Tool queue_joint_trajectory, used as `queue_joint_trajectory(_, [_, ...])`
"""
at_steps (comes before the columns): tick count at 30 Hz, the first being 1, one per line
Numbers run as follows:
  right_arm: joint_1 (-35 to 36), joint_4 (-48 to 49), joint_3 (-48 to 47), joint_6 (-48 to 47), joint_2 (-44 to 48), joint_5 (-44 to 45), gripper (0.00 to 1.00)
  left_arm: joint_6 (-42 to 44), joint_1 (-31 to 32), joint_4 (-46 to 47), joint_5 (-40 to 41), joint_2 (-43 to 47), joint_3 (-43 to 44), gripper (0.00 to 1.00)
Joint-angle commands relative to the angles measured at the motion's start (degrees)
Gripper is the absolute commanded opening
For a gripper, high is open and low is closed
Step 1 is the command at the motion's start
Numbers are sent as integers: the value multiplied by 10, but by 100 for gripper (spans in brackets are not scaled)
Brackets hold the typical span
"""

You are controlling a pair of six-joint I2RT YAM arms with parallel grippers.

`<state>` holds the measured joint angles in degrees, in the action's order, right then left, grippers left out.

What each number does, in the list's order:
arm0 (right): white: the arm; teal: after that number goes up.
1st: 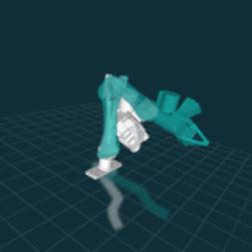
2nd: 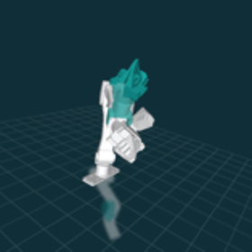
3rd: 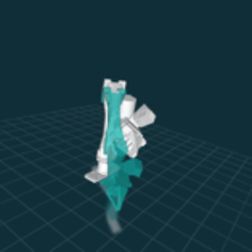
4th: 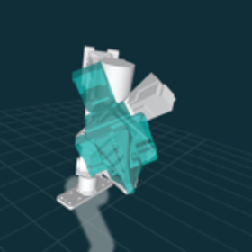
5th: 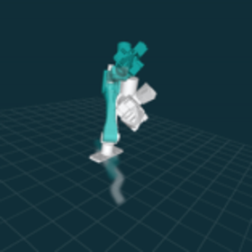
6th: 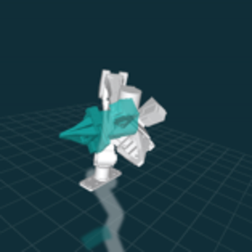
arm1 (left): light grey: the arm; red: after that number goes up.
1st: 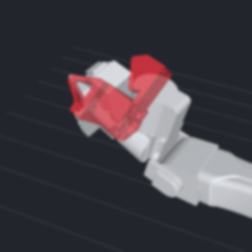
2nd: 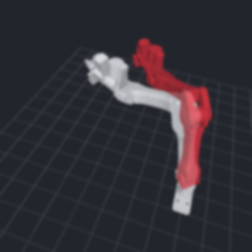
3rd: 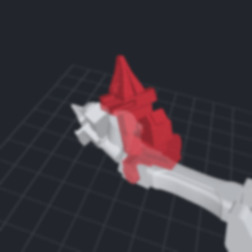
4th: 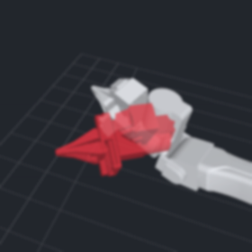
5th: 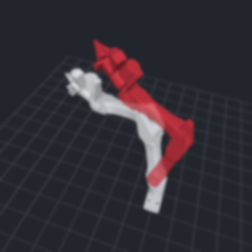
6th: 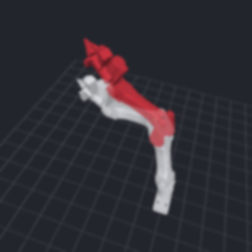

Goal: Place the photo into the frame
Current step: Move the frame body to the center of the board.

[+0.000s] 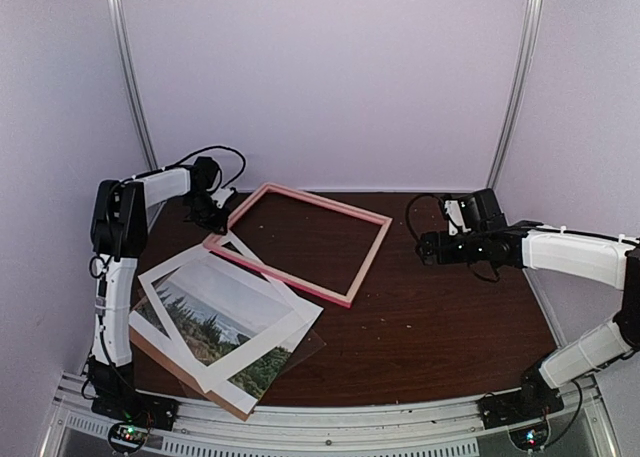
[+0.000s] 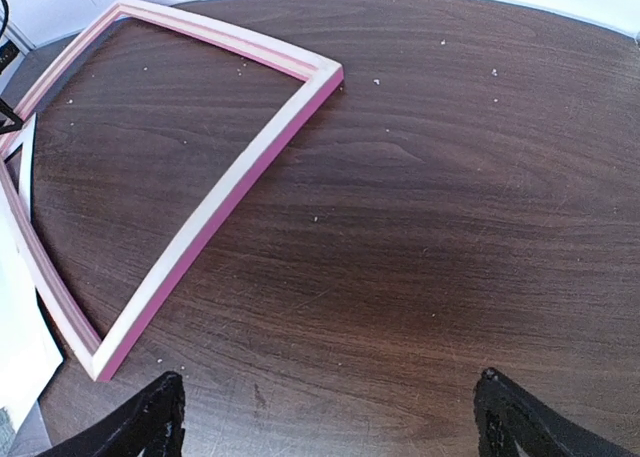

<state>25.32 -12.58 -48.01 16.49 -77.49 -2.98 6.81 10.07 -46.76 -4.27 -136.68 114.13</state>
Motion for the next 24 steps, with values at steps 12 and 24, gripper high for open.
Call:
queue_joint_trajectory(12, [4, -30, -10, -4, -11, 21, 100, 159, 112, 0, -31, 80, 6, 7])
queue_joint_trajectory(24, [4, -95, -91, -70, -134, 32, 100, 213, 205, -1, -51, 21, 74, 3])
